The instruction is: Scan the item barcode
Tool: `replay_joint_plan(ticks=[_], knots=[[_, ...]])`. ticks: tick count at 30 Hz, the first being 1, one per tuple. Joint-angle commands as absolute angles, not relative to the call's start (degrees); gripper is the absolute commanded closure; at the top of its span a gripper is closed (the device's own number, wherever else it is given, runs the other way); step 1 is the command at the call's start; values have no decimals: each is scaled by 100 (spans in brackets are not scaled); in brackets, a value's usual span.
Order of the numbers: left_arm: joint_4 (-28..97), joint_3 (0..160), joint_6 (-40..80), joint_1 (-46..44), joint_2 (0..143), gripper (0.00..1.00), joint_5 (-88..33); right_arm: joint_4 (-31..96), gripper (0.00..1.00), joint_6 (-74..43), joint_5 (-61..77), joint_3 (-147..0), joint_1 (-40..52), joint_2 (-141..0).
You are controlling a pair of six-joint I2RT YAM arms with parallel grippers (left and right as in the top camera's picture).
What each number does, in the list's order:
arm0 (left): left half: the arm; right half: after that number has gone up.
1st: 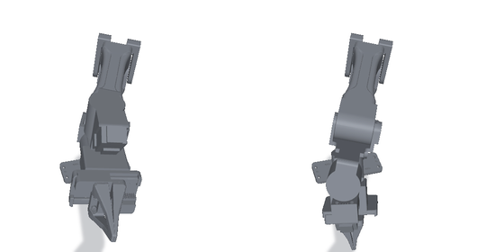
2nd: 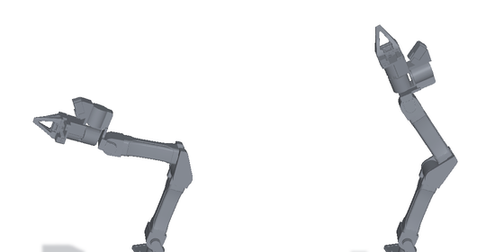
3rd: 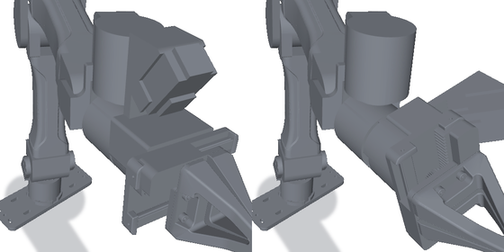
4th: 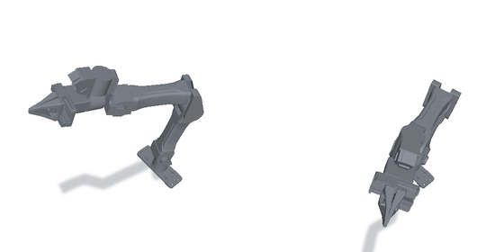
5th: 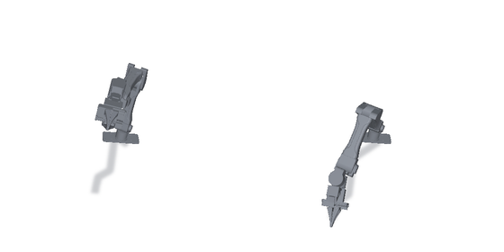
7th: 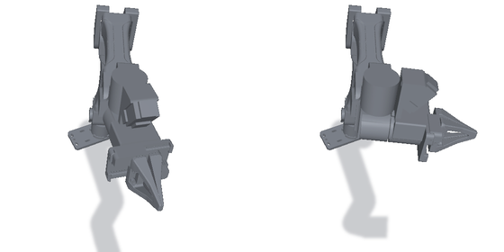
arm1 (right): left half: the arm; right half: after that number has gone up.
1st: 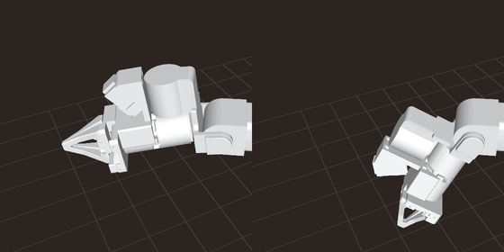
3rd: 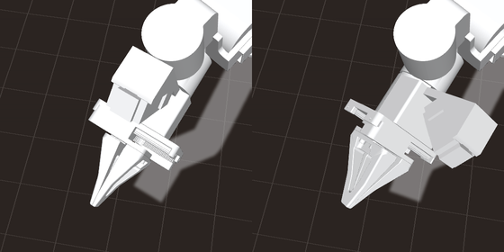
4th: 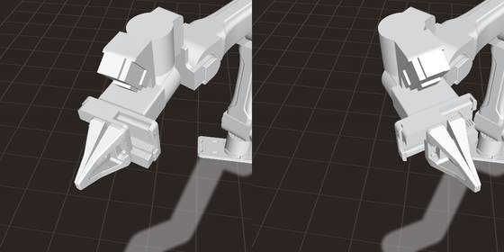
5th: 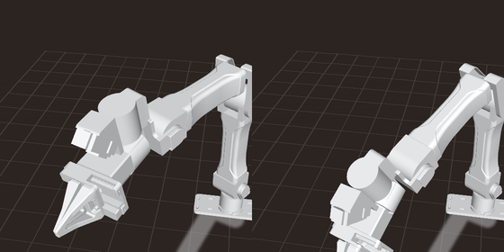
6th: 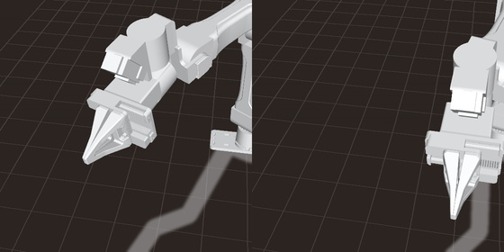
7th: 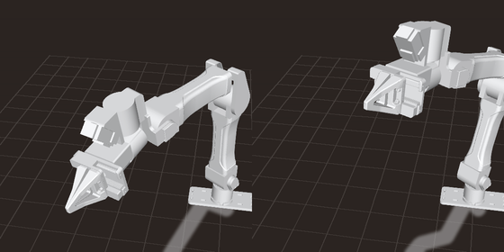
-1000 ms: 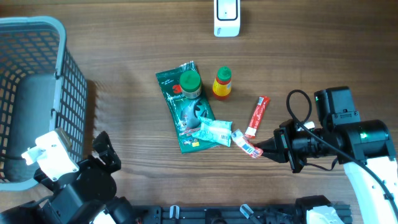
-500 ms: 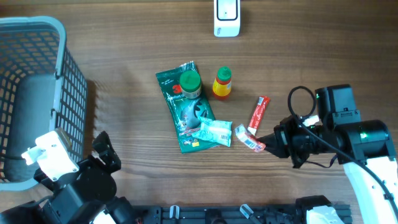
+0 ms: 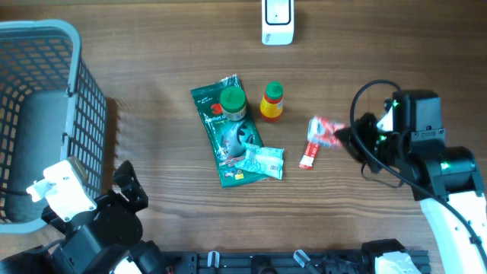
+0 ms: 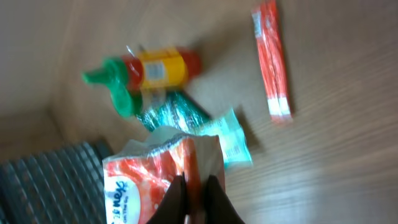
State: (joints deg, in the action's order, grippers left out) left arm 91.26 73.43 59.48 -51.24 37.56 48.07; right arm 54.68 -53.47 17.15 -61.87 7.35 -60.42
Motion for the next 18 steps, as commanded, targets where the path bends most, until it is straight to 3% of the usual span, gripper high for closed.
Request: replay_joint_plan(ticks=[1, 7, 14, 18], knots=[[9137, 7312, 6047, -5098, 3787, 0, 4840, 4407, 95, -4254, 749, -6189, 753, -6182], [9137, 7312, 6047, -5098, 3787, 0, 4840, 1802, 95, -3188, 816, -6189, 753, -7489], [9137, 7312, 6047, -5098, 3787, 0, 4840, -3376, 96, -2545, 1275, -6204, 753, -10457], [9137, 7312, 6047, -5098, 3787, 0, 4840, -5210, 95, -2550, 1275, -6571, 801, -11743]])
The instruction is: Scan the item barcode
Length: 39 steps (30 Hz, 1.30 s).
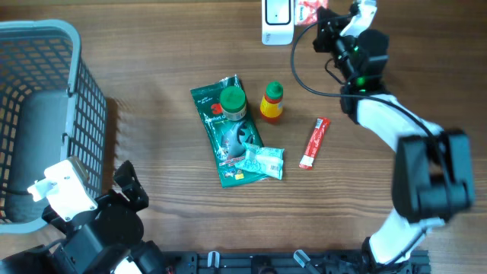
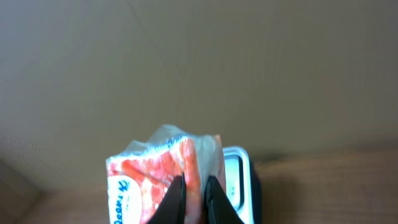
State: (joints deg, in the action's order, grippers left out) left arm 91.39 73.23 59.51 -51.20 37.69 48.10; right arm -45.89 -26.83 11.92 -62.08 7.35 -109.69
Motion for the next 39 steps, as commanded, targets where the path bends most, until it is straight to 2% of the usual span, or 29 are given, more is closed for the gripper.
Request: replay_joint_plan(ticks=[1, 8, 12, 19, 24, 27, 33, 39], knots=[[9137, 7312, 6047, -5098, 3787, 0, 4840, -5273, 96, -2543, 1273, -6831, 843, -12051], [9137, 7312, 6047, -5098, 3787, 0, 4840, -5120, 95, -2049, 1138, -8954, 1262, -13791], [9137, 7312, 6047, -5098, 3787, 0, 4842, -4991, 95, -2056, 854, -9535, 1302, -14317], [9137, 7312, 6047, -5098, 3787, 0, 4840, -4751, 96, -1815, 902, -9537, 1288, -14134], [9137, 7312, 6047, -5098, 3787, 0, 4840, -4016, 96, -1798, 899, -9535, 1223, -13039], [9137, 7312, 6047, -5098, 3787, 0, 4840, -3037, 96, -1806, 762, -9535, 1041, -12199], [9137, 7312, 6047, -5098, 3787, 0, 4840, 99, 96, -1844, -908, -9535, 82, -10715], [9137, 7312, 6047, -5098, 3787, 0, 4840, 2346, 96, -3277, -1820, -9485, -1721, -10656]])
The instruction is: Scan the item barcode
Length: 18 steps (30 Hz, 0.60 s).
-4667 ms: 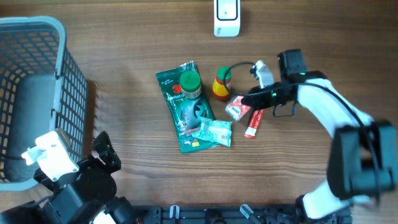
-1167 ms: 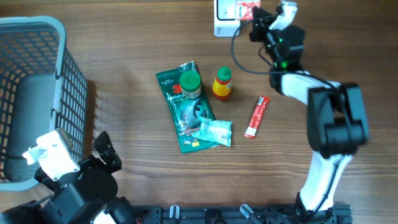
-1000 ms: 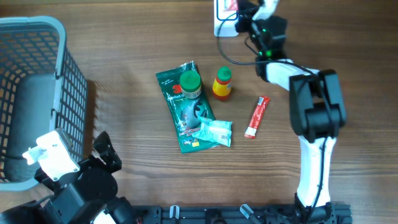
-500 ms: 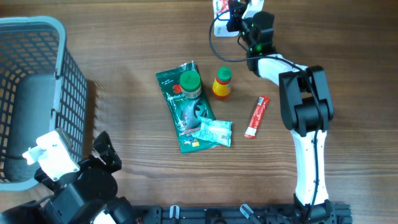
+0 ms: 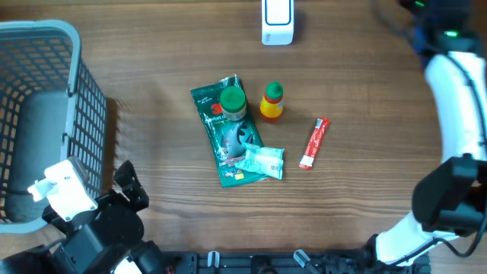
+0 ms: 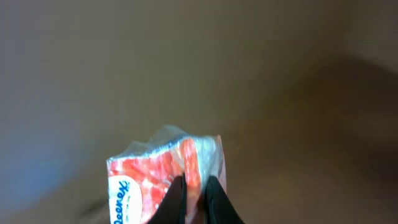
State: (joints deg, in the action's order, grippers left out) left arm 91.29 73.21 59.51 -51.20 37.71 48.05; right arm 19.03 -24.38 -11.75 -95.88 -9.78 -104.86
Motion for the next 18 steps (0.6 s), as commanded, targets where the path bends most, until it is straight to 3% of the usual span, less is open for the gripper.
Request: replay_joint_plan(ticks=[1, 7, 14, 17, 18], knots=[[9137, 7312, 6047, -5098, 3787, 0, 4842, 2504, 96, -3465, -1802, -9443, -2073, -10707], [9137, 7312, 6047, -5098, 3787, 0, 4840, 2652, 96, -3448, -1800, -9212, -3599, -11310], [9137, 7312, 6047, -5098, 3787, 0, 4842, 2963, 95, -3450, -1798, -9212, -4556, -12569], [9137, 7312, 6047, -5098, 3787, 0, 4840, 3009, 67, -3444, -1772, -9218, -4834, -12617], [9137, 7312, 6047, -5098, 3787, 0, 4840, 3006, 51, -3426, -1675, -9225, -4899, -12564]])
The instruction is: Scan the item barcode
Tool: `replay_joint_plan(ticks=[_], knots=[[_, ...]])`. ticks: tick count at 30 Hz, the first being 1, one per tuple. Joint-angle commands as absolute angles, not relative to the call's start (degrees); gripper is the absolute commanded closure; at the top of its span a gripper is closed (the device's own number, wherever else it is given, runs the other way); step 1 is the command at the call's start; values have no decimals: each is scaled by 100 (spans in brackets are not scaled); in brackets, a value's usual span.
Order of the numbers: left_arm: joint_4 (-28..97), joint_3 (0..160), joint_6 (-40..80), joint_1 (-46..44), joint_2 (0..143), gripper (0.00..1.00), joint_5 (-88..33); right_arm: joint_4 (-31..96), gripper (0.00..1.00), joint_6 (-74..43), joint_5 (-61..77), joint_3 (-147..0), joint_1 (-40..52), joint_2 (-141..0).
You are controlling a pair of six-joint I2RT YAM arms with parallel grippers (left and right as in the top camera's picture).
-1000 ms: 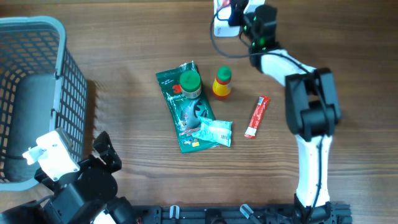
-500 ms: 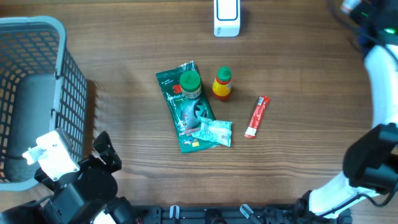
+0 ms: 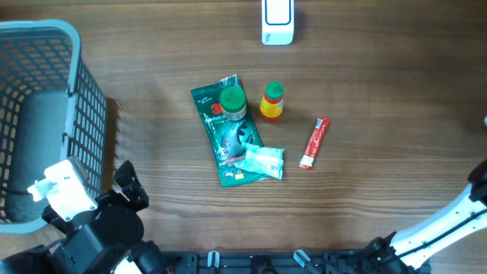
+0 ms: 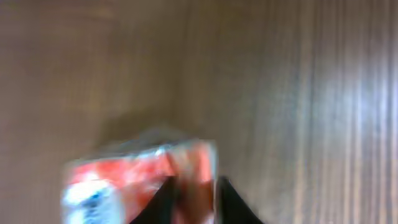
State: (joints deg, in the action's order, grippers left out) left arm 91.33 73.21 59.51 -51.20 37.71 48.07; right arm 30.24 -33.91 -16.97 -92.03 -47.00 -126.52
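Note:
The white barcode scanner (image 3: 277,21) stands at the table's far edge. In the blurred right wrist view, my right gripper (image 4: 193,185) is shut on a red-and-white tissue pack (image 4: 118,180), low over bare wood. Overhead, that gripper and the pack are out of frame; only a white link of the right arm (image 3: 445,224) shows at the right edge. My left arm (image 3: 91,221) sits folded at the bottom left, its gripper's state unclear.
A grey basket (image 3: 46,46) fills the left side. Mid-table lie a green packet (image 3: 228,141), a green-lidded jar (image 3: 232,100), a yellow bottle (image 3: 272,101), a teal sachet (image 3: 262,161) and a red stick pack (image 3: 314,142).
My right arm has swung from the far right corner out past the right edge of the overhead view. The wrist camera now looks down at wood, the pack still between the fingers.
My right gripper held the tissue pack right of the red stick pack. Then it held the pack beside the scanner at the far edge. Then it was at the far right corner, and now it is beyond the table's right edge. The left arm stayed put.

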Motion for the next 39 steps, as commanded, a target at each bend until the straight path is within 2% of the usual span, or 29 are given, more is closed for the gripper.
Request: replay_joint_plan(ticks=[1, 2, 3, 9, 14, 20, 21, 24, 25, 28, 31, 36, 39], knots=[[9137, 7312, 6047, -5098, 3787, 0, 4840, 2991, 36, -3291, -1500, -9225, -4950, -12497], [9137, 7312, 6047, -5098, 3787, 0, 4840, 2965, 13, -3063, -1190, -9229, -4989, -12409], [9137, 7312, 6047, -5098, 3787, 0, 4840, 2965, 0, -2945, -788, -9251, -5011, -12311], [9137, 7312, 6047, -5098, 3787, 0, 4840, 3295, 0, -2971, 1732, -9266, -4788, -11354], [9137, 7312, 6047, -5098, 3787, 0, 4840, 4294, 0, -3006, 2064, -9266, -3999, -10302], [9137, 7312, 6047, -5098, 3787, 0, 4840, 5721, 0, -3304, 2206, -9251, -2335, -9863], [9137, 7312, 6047, -5098, 3787, 0, 4840, 6062, 0, -3177, 2261, -9225, -1973, -9902], [9137, 7312, 6047, -5098, 3787, 0, 4840, 6519, 14, -3026, 2093, -8943, -958, -9990], [9137, 7312, 6047, -5098, 3787, 0, 4840, 6484, 20, -3020, 1903, -8705, -478, -9998], [9137, 7312, 6047, -5098, 3787, 0, 4840, 6095, 29, -3129, 1444, -8073, 534, -9998], [9137, 7312, 6047, -5098, 3787, 0, 4840, 5658, 34, -3841, 1011, -7505, 1284, -9998], [9137, 7312, 6047, -5098, 3787, 0, 4840, 5306, 40, -4816, 593, -6661, 1616, -9998], [9137, 7312, 6047, -5098, 3787, 0, 4840, 4174, 43, -4779, 596, -5865, 1619, -10003]])
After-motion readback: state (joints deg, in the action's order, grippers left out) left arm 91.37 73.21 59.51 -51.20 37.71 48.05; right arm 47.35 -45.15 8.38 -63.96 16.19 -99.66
